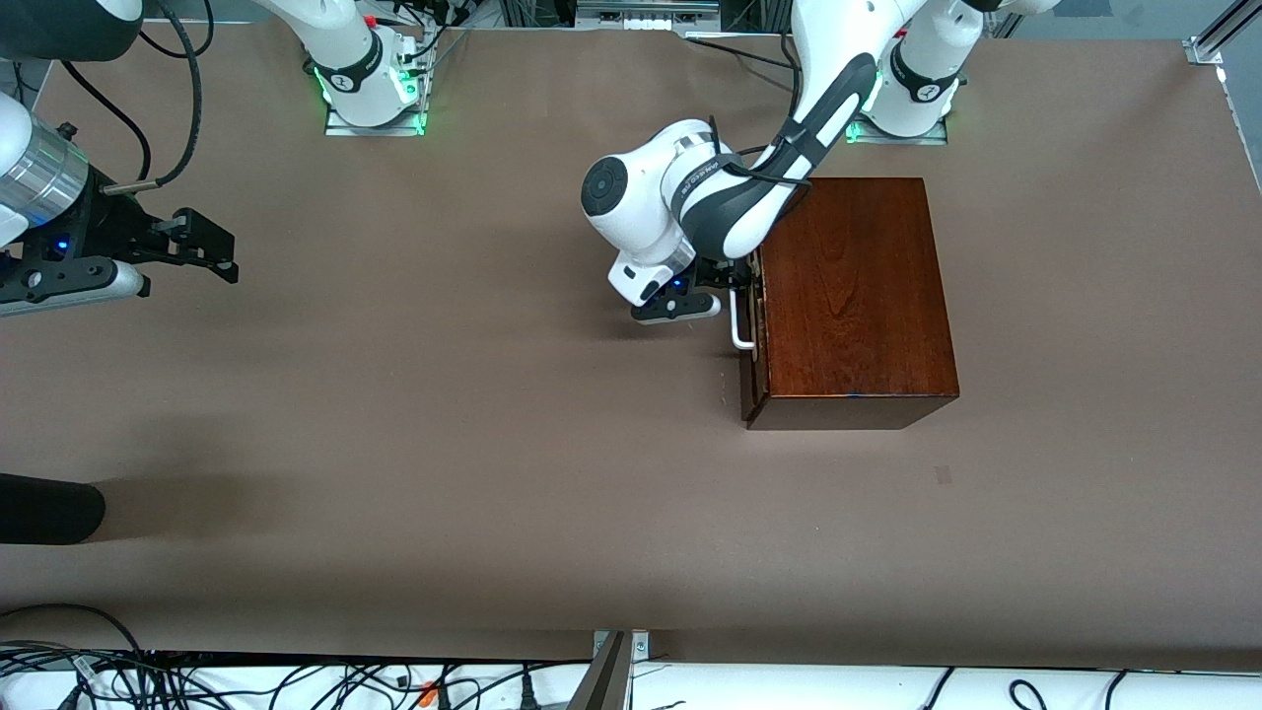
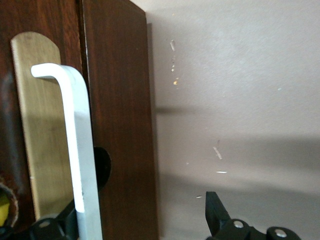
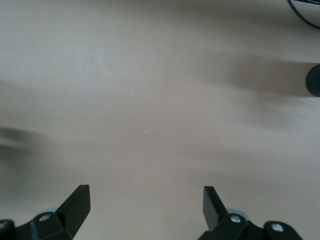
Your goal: Open drawer, take yellow block, close drawer
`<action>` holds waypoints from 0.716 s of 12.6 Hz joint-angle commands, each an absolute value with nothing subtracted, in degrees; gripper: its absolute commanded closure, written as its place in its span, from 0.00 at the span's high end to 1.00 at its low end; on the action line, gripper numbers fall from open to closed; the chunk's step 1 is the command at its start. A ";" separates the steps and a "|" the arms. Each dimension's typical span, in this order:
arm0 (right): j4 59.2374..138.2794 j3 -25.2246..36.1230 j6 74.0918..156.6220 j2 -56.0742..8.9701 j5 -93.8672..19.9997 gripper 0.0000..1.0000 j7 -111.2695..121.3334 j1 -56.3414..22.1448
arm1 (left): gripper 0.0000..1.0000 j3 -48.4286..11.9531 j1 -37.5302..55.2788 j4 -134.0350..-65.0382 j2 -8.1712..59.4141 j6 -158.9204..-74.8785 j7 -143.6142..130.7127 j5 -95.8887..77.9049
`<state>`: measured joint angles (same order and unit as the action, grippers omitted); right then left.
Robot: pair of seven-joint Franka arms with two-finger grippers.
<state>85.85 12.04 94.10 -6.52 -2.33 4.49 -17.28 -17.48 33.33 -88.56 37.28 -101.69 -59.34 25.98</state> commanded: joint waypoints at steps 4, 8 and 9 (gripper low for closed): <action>85.69 11.95 93.69 -6.50 -2.46 1.00 5.10 -16.87 | 1.00 -17.49 34.01 -87.46 36.47 -104.94 -60.73 22.33; 85.69 11.95 93.69 -6.50 -2.46 1.00 5.10 -16.87 | 1.00 -17.49 34.89 -86.66 36.74 -107.84 -60.73 19.51; 85.69 11.95 93.69 -6.50 -2.46 1.00 5.10 -16.87 | 1.00 -17.49 35.07 -85.96 37.26 -108.10 -60.73 19.25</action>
<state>85.85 12.05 94.10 -6.52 -2.33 4.49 -17.25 -17.66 33.89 -87.17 37.07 -107.38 -60.20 20.95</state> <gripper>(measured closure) 0.000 0.000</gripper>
